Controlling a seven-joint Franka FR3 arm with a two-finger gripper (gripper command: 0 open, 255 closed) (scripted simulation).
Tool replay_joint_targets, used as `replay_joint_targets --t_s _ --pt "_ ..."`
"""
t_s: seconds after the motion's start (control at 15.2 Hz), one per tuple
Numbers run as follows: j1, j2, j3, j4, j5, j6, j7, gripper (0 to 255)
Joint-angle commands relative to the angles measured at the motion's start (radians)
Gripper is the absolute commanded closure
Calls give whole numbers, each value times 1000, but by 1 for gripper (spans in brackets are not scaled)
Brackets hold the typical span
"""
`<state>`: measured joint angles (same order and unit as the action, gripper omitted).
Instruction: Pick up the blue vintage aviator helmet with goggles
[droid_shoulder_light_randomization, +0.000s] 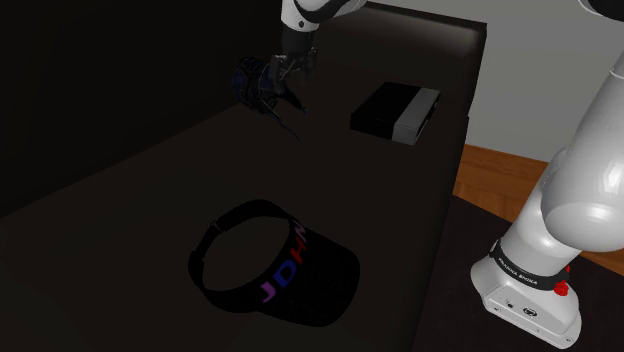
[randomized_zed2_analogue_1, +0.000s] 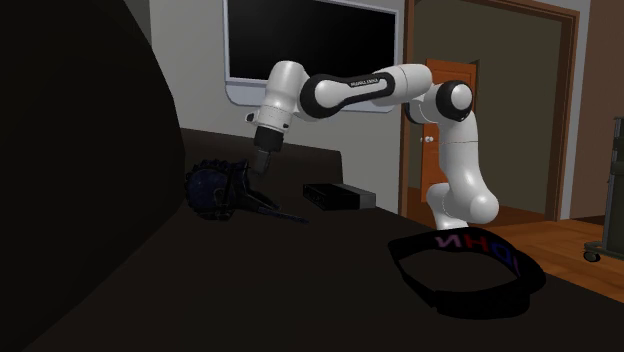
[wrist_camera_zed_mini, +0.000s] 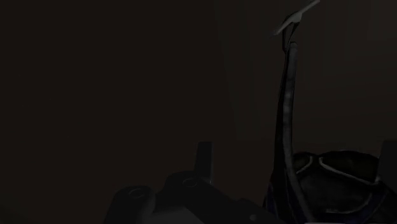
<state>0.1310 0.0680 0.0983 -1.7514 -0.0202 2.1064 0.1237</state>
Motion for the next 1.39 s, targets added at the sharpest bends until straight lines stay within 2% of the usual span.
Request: replay_joint_targets --t_s 0.0,0.59,1.32 --pt "0 0 0 -5 0 6 0 255" --pt "0 0 0 -6 0 6 0 255" --pt "1 6 0 150 0 -144 -2 255"
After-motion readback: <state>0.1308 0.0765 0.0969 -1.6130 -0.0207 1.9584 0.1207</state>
